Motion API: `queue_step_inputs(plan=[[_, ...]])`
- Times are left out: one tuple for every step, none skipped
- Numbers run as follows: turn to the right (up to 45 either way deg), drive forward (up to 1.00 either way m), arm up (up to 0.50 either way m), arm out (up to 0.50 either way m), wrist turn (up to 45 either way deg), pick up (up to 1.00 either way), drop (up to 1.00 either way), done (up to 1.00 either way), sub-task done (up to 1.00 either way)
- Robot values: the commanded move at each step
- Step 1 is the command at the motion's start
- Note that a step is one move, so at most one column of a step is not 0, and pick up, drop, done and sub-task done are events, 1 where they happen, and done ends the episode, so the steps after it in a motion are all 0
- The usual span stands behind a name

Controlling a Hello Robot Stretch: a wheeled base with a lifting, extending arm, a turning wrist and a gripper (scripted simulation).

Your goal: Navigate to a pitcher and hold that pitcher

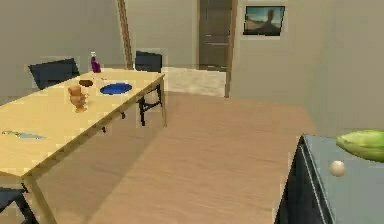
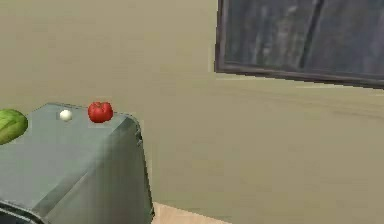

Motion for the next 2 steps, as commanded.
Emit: queue_step_inputs(plan=[[-27.0,0.00,0.00,0.00,0.0,0.00,0.00,0.00,0.00],[0.0,0.40,0.00,0.00,0.0,0.00,0.00,0.00,0.00]])
